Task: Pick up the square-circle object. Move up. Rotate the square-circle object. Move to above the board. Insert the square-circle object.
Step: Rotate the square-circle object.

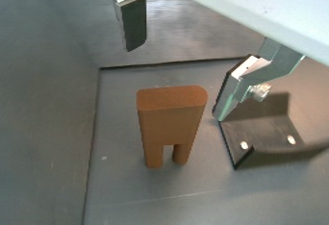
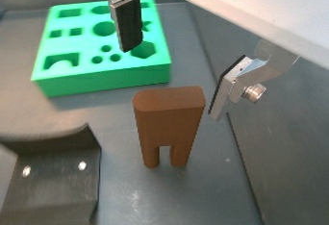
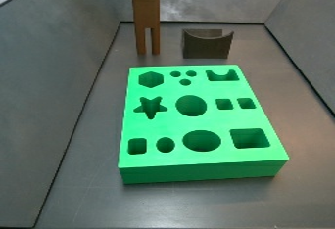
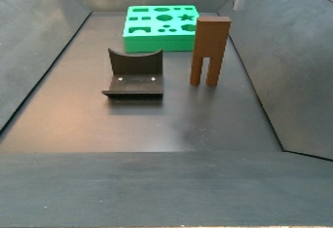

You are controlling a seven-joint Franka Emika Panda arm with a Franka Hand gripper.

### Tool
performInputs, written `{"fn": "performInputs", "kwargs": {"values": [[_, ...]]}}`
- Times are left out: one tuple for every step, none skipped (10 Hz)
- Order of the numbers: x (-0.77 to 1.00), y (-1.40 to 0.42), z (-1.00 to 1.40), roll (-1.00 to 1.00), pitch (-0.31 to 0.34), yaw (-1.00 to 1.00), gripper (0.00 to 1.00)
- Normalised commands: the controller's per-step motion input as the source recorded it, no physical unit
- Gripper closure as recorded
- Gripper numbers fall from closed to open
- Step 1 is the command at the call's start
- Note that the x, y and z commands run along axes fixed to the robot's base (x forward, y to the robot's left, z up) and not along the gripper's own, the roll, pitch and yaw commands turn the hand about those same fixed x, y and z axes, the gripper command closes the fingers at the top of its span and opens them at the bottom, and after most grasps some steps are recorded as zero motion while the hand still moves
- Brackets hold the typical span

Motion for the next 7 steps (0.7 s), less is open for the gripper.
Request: {"fn": "performInputs", "kwargs": {"values": [[0.02,0.00,-0.02,0.00,0.021,1.00,0.00],[0.02,0.00,-0.02,0.00,0.023,1.00,0.00],[0.02,0.00,-0.02,0.00,0.025,1.00,0.00],[0.02,0.00,-0.01,0.00,0.028,1.00,0.00],[0.02,0.00,-0.01,0.00,0.032,1.00,0.00],[0.02,0.00,-0.01,0.00,0.035,1.00,0.00],[0.02,0.00,-0.01,0.00,0.038,1.00,0.00]]}}
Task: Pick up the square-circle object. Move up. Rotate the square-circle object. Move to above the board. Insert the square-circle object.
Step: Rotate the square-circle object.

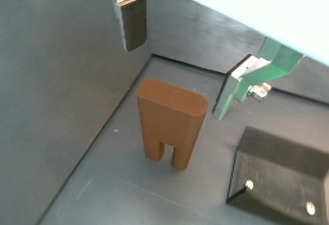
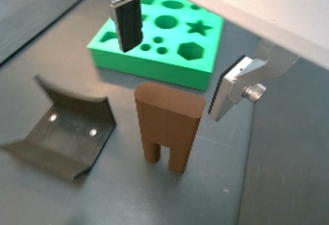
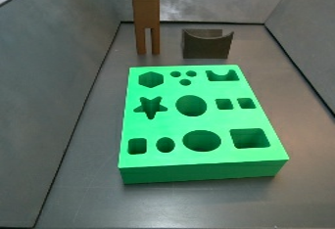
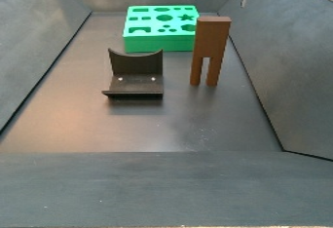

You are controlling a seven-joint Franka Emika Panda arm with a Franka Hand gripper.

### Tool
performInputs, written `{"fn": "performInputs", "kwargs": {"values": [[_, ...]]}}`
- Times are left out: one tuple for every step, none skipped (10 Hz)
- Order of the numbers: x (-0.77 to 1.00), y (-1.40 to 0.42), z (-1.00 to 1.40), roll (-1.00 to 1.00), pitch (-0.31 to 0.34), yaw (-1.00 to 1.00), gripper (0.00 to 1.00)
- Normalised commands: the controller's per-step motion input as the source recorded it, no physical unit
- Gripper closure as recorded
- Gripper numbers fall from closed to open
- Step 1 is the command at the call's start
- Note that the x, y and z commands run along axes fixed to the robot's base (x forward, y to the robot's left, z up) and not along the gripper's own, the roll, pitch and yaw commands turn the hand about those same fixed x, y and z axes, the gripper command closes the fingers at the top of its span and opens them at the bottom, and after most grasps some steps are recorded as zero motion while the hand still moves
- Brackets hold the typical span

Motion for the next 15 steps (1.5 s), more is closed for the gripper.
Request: {"fn": "performInputs", "kwargs": {"values": [[0.03,0.00,-0.01,0.00,0.046,1.00,0.00],[0.03,0.00,-0.01,0.00,0.058,1.00,0.00],[0.03,0.00,-0.01,0.00,0.072,1.00,0.00],[0.03,0.00,-0.01,0.00,0.072,0.84,0.00],[0.03,0.00,-0.01,0.00,0.070,0.51,0.00],[0.03,0.00,-0.01,0.00,0.069,0.29,0.00],[0.00,0.00,-1.00,0.00,0.068,0.19,0.00],[0.00,0.00,-1.00,0.00,0.064,0.14,0.00],[0.03,0.00,-1.00,0.00,0.010,0.09,0.00],[0.04,0.00,-0.94,0.00,-0.028,0.05,0.00],[0.03,-0.01,-0.78,0.00,-0.045,0.04,0.00],[0.02,-0.01,-0.67,-0.01,-0.051,0.04,0.00],[0.01,-0.01,-0.45,-0.01,-0.056,0.04,0.00],[0.02,-0.01,-0.29,-0.02,-0.059,0.04,0.00],[0.00,0.00,0.00,-0.03,-0.055,0.04,1.00]]}}
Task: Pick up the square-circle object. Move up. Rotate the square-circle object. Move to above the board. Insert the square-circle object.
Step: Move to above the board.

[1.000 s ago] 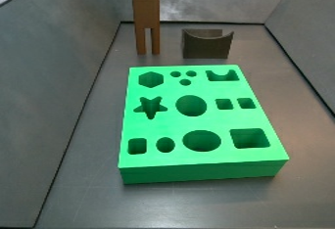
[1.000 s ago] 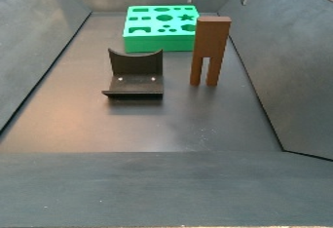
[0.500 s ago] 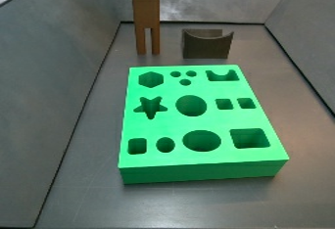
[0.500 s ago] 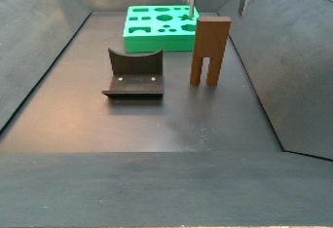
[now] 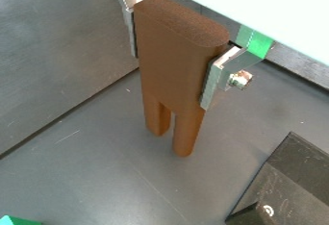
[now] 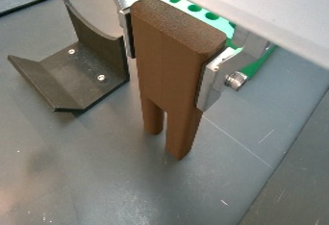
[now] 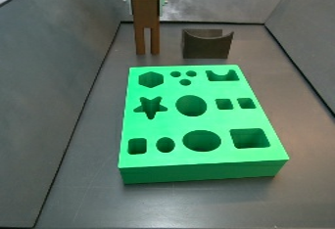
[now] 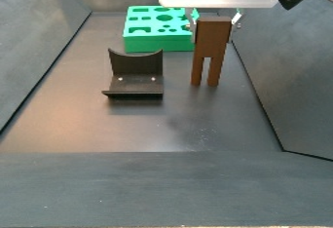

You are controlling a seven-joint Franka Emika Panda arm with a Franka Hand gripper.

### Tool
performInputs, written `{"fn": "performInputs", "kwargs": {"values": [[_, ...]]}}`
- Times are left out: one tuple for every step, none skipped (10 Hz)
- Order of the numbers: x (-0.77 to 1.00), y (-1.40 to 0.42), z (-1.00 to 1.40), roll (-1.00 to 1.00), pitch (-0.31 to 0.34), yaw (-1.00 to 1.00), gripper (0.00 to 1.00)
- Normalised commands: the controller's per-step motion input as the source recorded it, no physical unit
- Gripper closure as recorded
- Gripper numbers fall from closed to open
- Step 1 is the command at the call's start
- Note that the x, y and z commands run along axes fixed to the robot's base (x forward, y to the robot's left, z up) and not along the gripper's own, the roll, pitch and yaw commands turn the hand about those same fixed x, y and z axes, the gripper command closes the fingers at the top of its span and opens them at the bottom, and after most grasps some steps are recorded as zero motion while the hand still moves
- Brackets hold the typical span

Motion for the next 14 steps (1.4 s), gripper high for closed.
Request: {"fn": "performInputs", "kwargs": {"values": [[0.03,-0.09,1.00,-0.13,-0.242,-0.26,1.00],[0.02,-0.09,1.00,-0.13,-0.219,-0.25,1.00],[0.01,-0.08,1.00,-0.13,-0.163,-0.19,1.00],[0.01,-0.07,1.00,-0.13,-0.099,-0.13,1.00],[0.01,-0.07,1.00,-0.13,-0.038,-0.09,1.00],[0.01,-0.07,1.00,-0.13,0.007,-0.05,1.00],[0.01,-0.06,1.00,-0.12,0.030,-0.04,1.00],[0.02,-0.06,1.00,-0.12,0.058,-0.02,1.00],[0.02,-0.05,1.00,-0.12,0.071,-0.02,1.00],[0.02,-0.05,1.00,-0.11,0.076,-0.01,1.00],[0.02,-0.05,1.00,-0.11,0.076,-0.01,1.00],[0.02,-0.05,1.00,-0.10,0.078,0.00,1.00],[0.02,-0.04,1.00,-0.10,0.077,0.00,1.00],[0.03,-0.04,0.95,-0.10,0.078,0.00,1.00]]}}
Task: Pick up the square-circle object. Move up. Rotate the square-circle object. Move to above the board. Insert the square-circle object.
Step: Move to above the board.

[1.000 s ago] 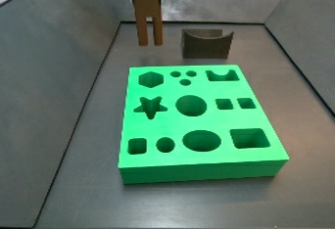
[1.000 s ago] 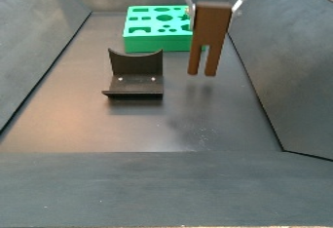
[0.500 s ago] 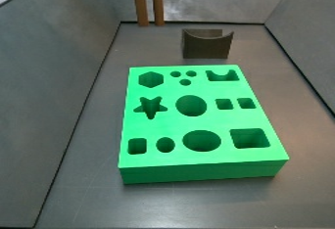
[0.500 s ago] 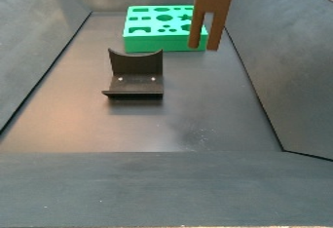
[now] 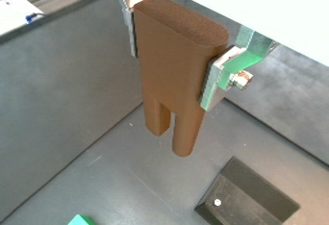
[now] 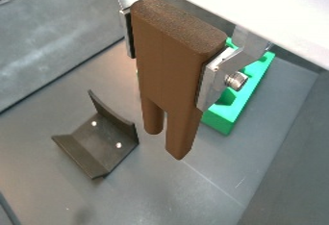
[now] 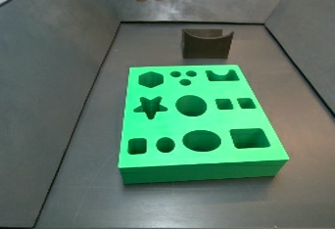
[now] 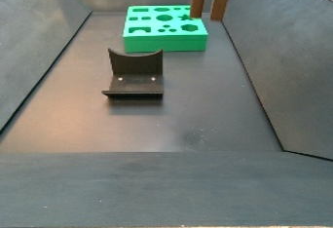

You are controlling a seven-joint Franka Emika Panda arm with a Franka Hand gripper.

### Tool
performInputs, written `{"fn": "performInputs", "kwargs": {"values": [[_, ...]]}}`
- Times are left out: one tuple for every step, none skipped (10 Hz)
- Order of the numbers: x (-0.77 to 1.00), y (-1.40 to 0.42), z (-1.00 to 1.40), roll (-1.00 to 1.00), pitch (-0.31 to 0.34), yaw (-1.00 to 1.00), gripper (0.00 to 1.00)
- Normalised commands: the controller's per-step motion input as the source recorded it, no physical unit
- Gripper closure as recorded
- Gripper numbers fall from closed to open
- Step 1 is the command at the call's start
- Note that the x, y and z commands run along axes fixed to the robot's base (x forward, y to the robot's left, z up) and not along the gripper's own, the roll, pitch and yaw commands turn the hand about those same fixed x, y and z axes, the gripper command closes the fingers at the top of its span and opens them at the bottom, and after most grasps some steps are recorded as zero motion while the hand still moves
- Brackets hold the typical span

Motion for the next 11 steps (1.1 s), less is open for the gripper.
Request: {"fn": "performInputs", "kwargs": {"values": [[0.02,-0.03,0.67,-0.09,0.079,0.01,1.00],[0.02,-0.02,0.56,-0.09,0.080,0.01,1.00],[0.02,-0.02,0.35,-0.09,0.080,0.01,1.00],[0.02,-0.01,0.19,-0.08,0.080,0.01,1.00],[0.20,-1.00,0.08,0.12,0.526,0.13,1.00],[0.20,-1.00,0.08,0.13,0.520,0.13,1.00],[0.23,-1.00,0.09,0.15,0.435,0.09,1.00],[0.24,-1.00,0.09,0.11,0.371,0.06,1.00],[0.24,-1.00,0.09,0.07,0.243,0.04,1.00],[0.24,-1.00,0.10,0.04,0.150,0.03,1.00],[0.26,-1.00,0.10,0.02,0.119,0.02,1.00]]}}
